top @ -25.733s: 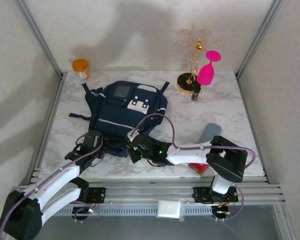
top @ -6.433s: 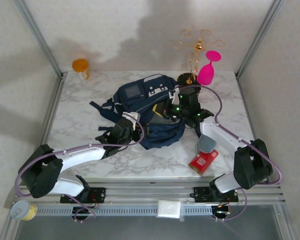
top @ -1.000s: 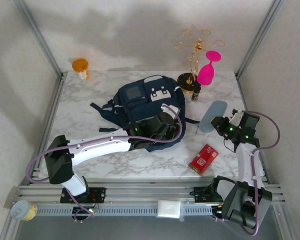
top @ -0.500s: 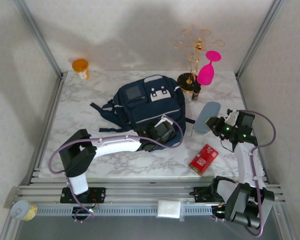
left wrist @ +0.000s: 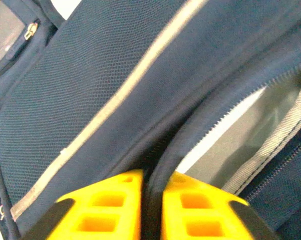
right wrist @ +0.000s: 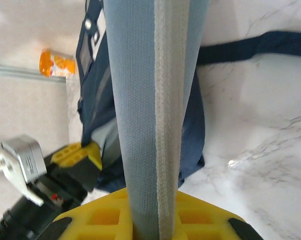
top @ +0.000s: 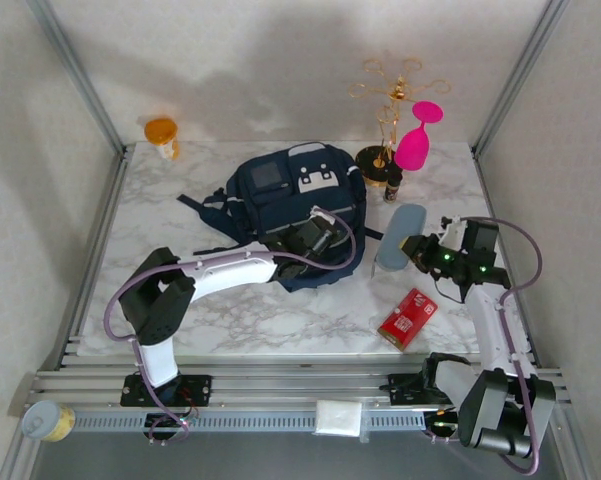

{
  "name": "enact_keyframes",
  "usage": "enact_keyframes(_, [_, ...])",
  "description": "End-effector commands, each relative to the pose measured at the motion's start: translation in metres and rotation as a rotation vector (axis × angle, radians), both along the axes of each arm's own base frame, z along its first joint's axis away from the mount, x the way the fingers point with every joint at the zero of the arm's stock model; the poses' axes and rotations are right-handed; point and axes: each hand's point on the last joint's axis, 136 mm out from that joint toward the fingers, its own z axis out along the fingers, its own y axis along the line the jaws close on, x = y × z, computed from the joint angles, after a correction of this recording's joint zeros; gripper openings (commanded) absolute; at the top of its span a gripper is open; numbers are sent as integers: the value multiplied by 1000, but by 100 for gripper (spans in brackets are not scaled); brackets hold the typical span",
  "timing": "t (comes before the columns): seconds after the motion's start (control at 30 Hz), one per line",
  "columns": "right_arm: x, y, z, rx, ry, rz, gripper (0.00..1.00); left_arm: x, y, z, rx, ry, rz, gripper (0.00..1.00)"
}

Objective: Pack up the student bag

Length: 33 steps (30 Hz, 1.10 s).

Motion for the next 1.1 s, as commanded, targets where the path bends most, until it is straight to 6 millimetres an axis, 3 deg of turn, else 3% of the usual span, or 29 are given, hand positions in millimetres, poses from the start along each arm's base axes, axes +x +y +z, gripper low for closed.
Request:
enact_keyframes(0.0, [-5, 22, 6, 55, 4, 54, 6, 15, -3, 43, -82, -64, 32, 0])
enact_keyframes(0.2, [-5, 67, 5, 152, 12, 122, 6, 12, 2, 90, -183, -91, 96, 0])
enact_keyframes(0.33, [8, 96, 8, 246, 10, 151, 7, 3, 7, 112, -266, -63, 138, 0])
enact_keyframes(0.63, [85, 169, 8, 291, -30, 221, 8, -23, 17, 147, -495, 1, 283, 0])
enact_keyframes(0.7, [102, 189, 13, 284, -79, 225, 10, -30, 10, 154, -578, 24, 309, 0])
enact_keyframes(0.77, [114, 204, 6, 295, -74, 201, 12, -35, 3, 160, -642, 34, 326, 0])
enact_keyframes(1.0, [157, 256, -15, 316, -138, 134, 14, -30, -4, 193, -847, -1, 378, 0])
enact_keyframes(1.07, [164, 272, -18, 306, -156, 148, 19, -22, 6, 191, -841, -22, 431, 0])
